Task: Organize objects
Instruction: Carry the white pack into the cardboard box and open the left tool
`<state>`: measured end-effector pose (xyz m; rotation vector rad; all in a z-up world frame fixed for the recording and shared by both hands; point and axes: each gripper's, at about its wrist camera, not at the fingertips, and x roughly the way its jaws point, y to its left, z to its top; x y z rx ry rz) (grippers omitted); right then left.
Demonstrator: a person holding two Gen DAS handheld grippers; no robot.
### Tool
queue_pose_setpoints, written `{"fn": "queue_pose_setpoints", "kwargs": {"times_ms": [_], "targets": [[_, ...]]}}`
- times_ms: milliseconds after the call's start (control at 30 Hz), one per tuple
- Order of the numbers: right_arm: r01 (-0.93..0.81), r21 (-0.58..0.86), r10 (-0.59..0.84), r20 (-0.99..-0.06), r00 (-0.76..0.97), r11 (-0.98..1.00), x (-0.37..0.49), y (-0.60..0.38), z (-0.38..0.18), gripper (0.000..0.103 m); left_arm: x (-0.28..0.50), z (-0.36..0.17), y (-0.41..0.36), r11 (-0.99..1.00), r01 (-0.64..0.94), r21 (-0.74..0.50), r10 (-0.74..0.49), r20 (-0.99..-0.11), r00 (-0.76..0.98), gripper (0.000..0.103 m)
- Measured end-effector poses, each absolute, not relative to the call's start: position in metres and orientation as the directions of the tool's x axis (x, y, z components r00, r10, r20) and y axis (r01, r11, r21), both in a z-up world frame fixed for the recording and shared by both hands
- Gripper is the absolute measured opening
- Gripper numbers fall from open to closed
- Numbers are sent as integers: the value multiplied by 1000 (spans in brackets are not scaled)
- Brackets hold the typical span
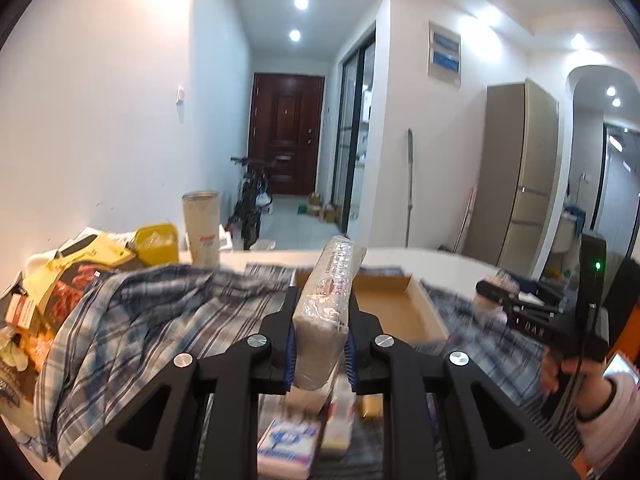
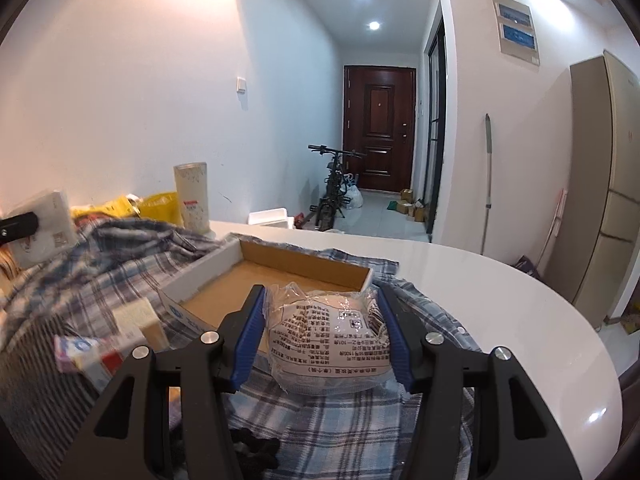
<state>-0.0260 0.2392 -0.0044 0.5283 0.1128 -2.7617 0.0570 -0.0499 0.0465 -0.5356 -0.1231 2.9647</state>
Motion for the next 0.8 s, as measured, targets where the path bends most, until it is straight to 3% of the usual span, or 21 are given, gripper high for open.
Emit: {"fn": "queue_pose_setpoints", "kwargs": {"times_ms": [233, 400, 600, 800], "targets": [[330, 54, -330, -321, -888, -942, -30, 237, 45, 54, 19, 83, -29, -985, -101, -141, 135, -256, -957, 21], [277, 41, -278, -258, -925, -960, -45, 223, 72, 54, -21, 86, -25, -979, -69, -192, 118, -258, -959, 21], [193, 47, -198, -286, -937, -980, -84, 209, 57, 54, -80, 58, -23, -969, -26, -244, 115, -361, -926, 21], [154, 47, -161, -357, -920, -987, -110, 209, 18, 54, -116, 3, -33, -936, -27, -351, 204, -476, -855, 21]]}}
